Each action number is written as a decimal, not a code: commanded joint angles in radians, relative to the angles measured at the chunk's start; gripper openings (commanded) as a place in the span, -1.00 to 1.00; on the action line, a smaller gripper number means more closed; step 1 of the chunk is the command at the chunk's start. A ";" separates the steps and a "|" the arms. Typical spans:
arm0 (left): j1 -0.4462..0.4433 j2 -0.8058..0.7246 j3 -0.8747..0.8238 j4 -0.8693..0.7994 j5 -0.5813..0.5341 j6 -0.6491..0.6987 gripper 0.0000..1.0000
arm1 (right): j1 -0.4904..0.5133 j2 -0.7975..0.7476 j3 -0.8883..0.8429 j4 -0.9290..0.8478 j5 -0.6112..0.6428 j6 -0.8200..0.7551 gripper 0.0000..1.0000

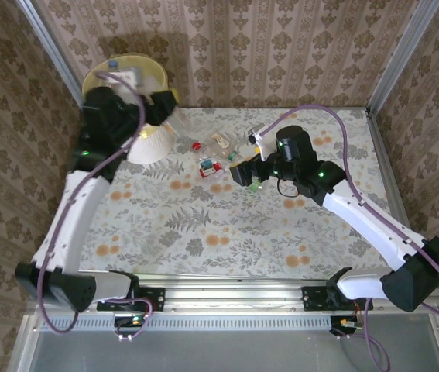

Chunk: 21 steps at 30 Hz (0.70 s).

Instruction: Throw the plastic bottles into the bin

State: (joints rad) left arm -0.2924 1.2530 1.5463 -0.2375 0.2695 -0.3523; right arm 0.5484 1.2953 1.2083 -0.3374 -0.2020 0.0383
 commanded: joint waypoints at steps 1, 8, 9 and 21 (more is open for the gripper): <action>0.030 -0.073 0.123 -0.110 -0.130 0.242 -0.27 | -0.014 -0.011 -0.025 0.027 0.033 0.016 0.99; 0.042 -0.176 0.094 0.092 -0.306 0.462 -0.32 | -0.020 0.002 -0.035 0.023 0.053 0.029 0.99; 0.041 -0.186 0.079 0.128 -0.317 0.480 -0.33 | -0.021 0.002 -0.035 0.024 0.057 0.029 0.99; 0.127 -0.087 0.117 0.180 -0.229 0.455 -0.32 | -0.025 -0.008 -0.047 0.005 0.076 0.023 0.99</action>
State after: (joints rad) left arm -0.2100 1.1290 1.6203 -0.0864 -0.0101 0.1238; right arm 0.5278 1.2957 1.1748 -0.3389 -0.1520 0.0566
